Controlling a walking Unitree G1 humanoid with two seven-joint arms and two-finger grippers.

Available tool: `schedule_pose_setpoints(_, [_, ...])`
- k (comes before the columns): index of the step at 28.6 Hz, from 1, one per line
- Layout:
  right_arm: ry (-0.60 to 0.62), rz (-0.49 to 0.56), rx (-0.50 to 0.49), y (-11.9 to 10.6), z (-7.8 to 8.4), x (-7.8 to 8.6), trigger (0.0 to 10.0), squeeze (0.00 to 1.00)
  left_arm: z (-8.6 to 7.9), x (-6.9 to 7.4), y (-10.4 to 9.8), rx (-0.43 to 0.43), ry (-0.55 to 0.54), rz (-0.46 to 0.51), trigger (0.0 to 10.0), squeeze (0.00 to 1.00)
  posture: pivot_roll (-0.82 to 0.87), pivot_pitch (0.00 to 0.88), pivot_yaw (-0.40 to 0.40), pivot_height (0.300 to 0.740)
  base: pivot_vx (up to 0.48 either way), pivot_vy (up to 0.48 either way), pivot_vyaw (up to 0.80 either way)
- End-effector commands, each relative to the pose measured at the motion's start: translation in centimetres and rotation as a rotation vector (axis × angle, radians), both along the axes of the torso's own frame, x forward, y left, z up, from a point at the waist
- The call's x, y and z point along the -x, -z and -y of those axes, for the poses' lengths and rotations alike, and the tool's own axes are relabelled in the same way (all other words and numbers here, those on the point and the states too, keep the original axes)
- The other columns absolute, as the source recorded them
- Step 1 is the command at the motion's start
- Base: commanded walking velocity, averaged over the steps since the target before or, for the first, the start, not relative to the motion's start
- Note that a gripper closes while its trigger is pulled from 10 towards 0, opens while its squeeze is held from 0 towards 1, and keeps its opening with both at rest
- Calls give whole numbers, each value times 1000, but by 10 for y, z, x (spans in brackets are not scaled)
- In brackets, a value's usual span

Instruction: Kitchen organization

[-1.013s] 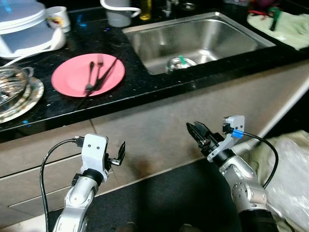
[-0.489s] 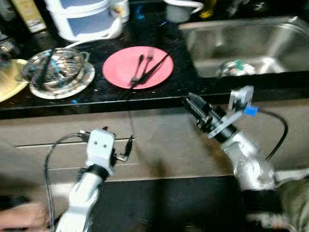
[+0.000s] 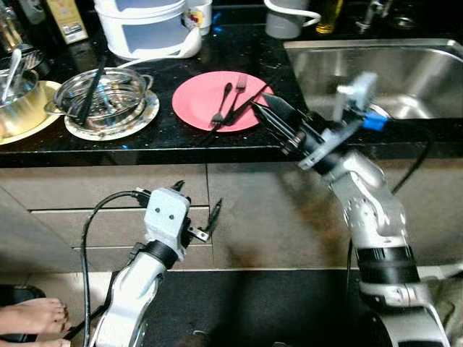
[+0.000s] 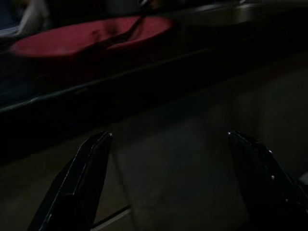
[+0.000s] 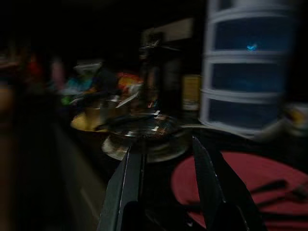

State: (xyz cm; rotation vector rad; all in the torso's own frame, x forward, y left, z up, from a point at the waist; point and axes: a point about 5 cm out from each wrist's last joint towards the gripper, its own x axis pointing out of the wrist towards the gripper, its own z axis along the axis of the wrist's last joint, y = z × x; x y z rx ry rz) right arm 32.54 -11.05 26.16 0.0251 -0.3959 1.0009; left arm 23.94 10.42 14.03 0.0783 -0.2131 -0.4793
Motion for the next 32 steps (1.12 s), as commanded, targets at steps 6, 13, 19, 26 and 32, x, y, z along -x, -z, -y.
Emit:
schedule_pose_setpoints(6, [-46, -39, 244, 13, -38, -9, 10000, 0, 0, 1, 0, -1, -3, -9, 10000, 0, 38, 104, -44, 740, 0, 0, 0])
schedule_pose_setpoints(13, [60, -78, 256, 1, -82, -38, 10000, 0, 2, 3, -1, 14, -29, -9, 10000, 0, 61, 106, -80, 740, 0, 0, 0])
schedule_pose_setpoints(19, [219, -66, 292, -4, -75, -53, 10000, 0, 2, 5, 0, 16, -32, -14, 10000, 0, 67, 103, -88, 740, 0, 0, 585])
schedule_pose_setpoints(26, [121, 116, 304, -11, -74, -47, 10000, 0, 4, 7, 1, 19, -33, -21, 10000, 0, 68, 98, -84, 740, 0, 0, 0])
schedule_pose_setpoints(32, [-9, 201, 337, -8, -61, -36, 10000, 0, 4, 7, 2, 20, -30, -27, 10000, 0, 68, 93, -79, 740, 0, 0, 0])
